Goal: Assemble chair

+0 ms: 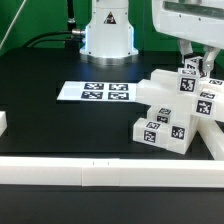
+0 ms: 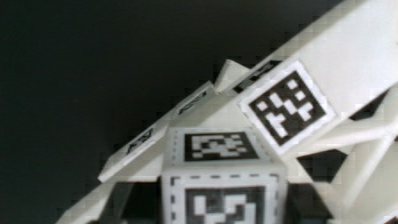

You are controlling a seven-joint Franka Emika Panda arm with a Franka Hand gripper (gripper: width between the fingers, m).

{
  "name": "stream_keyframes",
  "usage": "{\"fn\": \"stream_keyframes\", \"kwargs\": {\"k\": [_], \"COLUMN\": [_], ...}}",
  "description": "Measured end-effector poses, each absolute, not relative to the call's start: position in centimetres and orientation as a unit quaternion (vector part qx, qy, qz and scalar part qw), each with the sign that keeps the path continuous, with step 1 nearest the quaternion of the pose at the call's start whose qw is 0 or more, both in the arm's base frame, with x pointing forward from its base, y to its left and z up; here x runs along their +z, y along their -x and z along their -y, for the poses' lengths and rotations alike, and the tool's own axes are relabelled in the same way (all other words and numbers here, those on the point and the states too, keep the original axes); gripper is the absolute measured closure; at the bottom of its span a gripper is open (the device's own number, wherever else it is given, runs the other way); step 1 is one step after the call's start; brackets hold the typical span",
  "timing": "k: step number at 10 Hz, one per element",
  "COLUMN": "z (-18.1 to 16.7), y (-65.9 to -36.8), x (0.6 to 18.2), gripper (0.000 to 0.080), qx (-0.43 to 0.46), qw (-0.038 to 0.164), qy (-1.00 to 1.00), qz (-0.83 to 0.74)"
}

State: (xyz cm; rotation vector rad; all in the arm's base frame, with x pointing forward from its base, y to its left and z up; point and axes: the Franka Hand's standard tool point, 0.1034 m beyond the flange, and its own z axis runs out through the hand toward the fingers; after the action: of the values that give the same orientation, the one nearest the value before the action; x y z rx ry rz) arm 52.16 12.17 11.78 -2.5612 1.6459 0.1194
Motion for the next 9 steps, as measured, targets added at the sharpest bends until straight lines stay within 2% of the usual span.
{"fn": "stream_keyframes", "kwargs": {"k": [1,2,3,7,9], "z": [-12.19,-12.19,-12.33,-12.55,-12.39], "y": [-52.15,-52.14,-52.13,-52.06,-51.85], "x": [11.77,11.76,11.77,11.75,11.62], "gripper": [0.0514,0.0325,0.0190,0.0152,0.0150], "qx": [0.039,0.038,0.035,0.028,0.026], "qw": [0.048,0.048,0.049,0.053,0.034], "qy": [0.844,0.858,0.874,0.937,0.974], "qz": [-0.532,-0.511,-0.482,-0.345,-0.221]}}
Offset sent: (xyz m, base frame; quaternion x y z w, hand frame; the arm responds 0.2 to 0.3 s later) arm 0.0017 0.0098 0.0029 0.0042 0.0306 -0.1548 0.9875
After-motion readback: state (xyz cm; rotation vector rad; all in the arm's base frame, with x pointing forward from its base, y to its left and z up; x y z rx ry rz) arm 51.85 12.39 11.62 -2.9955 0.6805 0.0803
